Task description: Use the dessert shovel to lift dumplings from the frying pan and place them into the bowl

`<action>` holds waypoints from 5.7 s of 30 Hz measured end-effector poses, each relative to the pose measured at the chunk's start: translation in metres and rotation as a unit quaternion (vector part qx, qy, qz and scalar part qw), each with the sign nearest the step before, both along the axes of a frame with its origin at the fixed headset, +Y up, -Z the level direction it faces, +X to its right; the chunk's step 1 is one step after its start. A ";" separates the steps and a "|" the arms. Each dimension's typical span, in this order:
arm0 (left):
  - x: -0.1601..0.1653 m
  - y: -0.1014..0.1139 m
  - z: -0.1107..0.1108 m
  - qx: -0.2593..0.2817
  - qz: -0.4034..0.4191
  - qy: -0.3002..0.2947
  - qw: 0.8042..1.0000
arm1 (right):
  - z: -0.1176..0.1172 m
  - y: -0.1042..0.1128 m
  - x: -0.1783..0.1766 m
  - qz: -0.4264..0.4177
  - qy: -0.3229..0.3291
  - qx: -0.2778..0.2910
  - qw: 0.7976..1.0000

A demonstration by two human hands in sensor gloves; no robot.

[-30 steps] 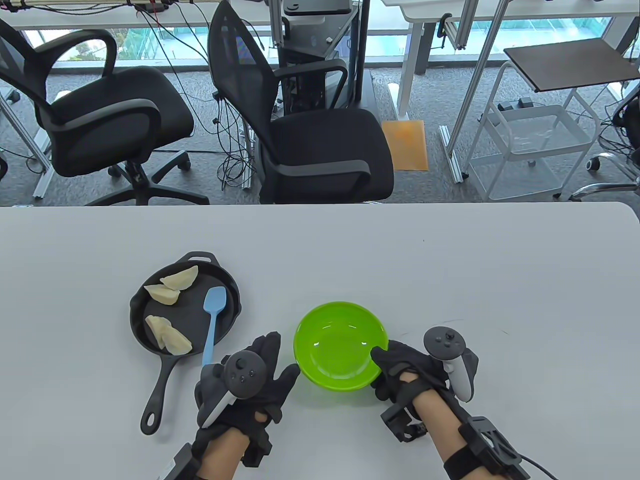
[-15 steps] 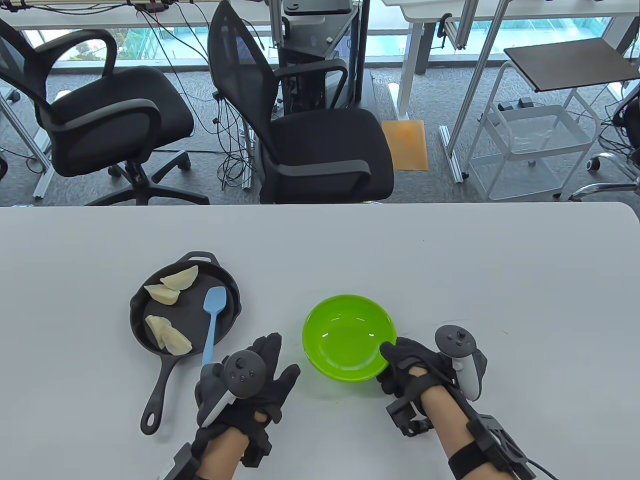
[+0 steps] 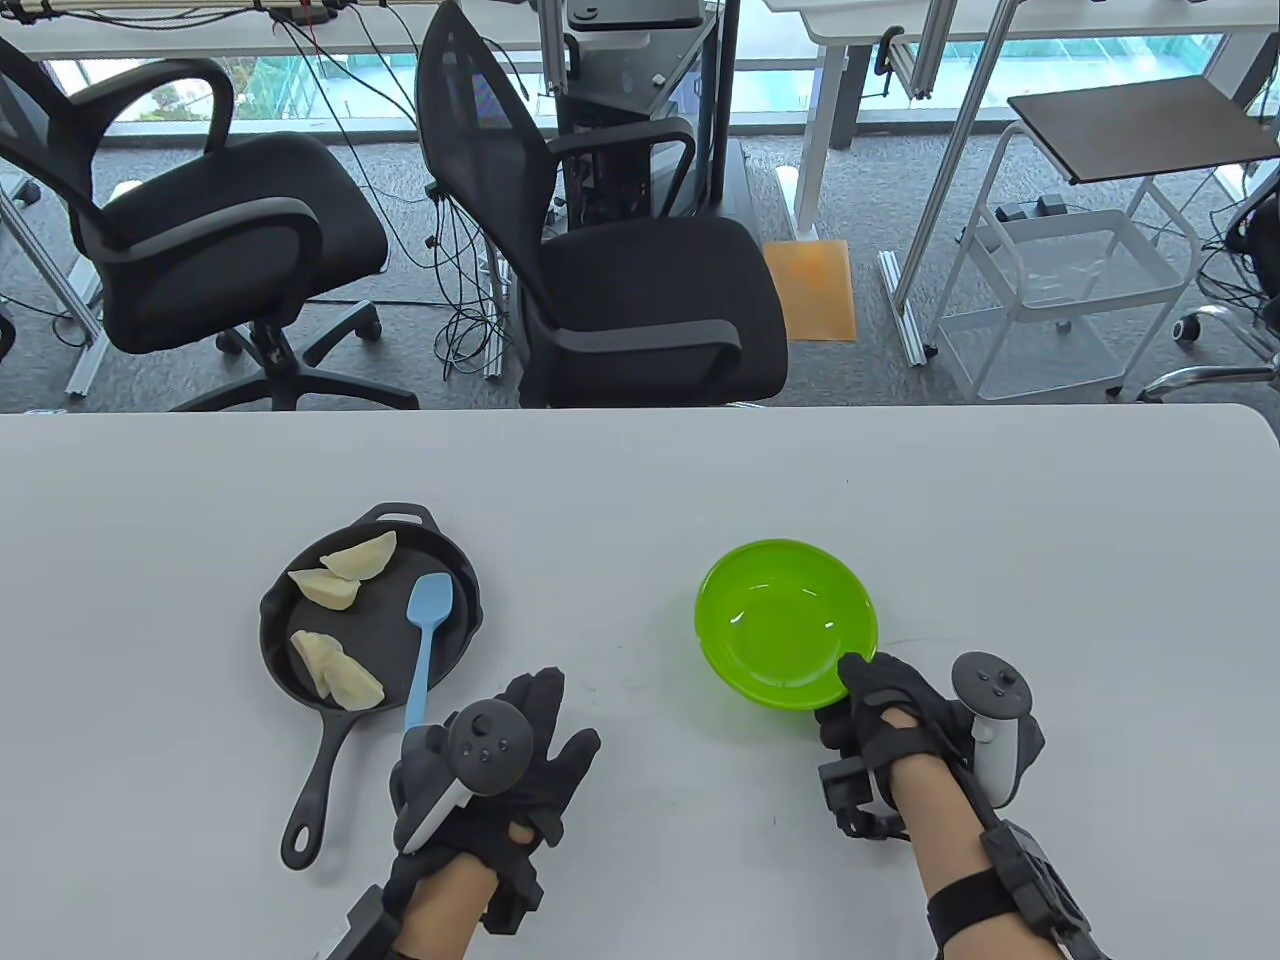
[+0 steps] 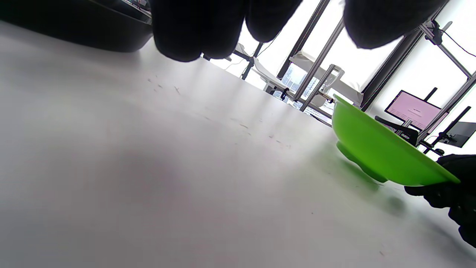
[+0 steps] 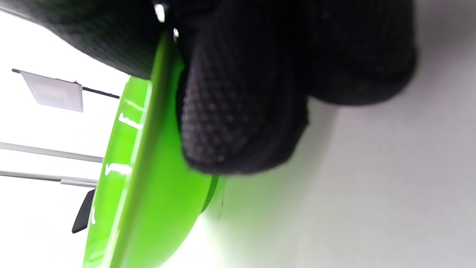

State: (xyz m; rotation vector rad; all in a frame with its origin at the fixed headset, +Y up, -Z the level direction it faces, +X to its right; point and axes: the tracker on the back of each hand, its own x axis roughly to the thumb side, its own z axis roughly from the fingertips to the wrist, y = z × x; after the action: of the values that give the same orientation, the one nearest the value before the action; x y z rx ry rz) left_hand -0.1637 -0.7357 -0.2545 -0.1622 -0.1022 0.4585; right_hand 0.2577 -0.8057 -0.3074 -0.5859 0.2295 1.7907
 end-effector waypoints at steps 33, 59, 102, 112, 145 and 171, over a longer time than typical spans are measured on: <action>-0.007 -0.001 -0.004 -0.006 0.006 0.003 1.000 | -0.025 -0.001 0.046 -0.010 -0.159 -0.021 0.987; 0.000 -0.004 0.000 0.007 0.003 -0.014 1.000 | 0.011 0.030 0.045 0.028 -0.040 -0.047 0.998; -0.003 0.002 0.004 0.023 -0.007 0.030 0.999 | 0.061 0.075 -0.082 0.333 0.284 0.276 0.856; -0.048 0.016 0.001 0.024 -0.016 0.172 0.985 | 0.066 0.078 -0.090 0.356 0.289 0.282 0.842; -0.150 -0.008 0.007 -0.204 -0.054 0.418 0.883 | 0.070 0.087 -0.087 0.356 0.286 0.297 0.838; -0.142 -0.009 0.005 -0.236 -0.114 0.405 0.876 | 0.071 0.089 -0.089 0.347 0.297 0.301 0.837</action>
State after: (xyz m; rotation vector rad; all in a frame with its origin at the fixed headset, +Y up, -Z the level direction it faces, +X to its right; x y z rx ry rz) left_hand -0.3061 -0.7448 -0.2496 -0.4444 0.8568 0.2777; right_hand 0.1689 -0.7171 -0.2366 0.4298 -0.1684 2.5574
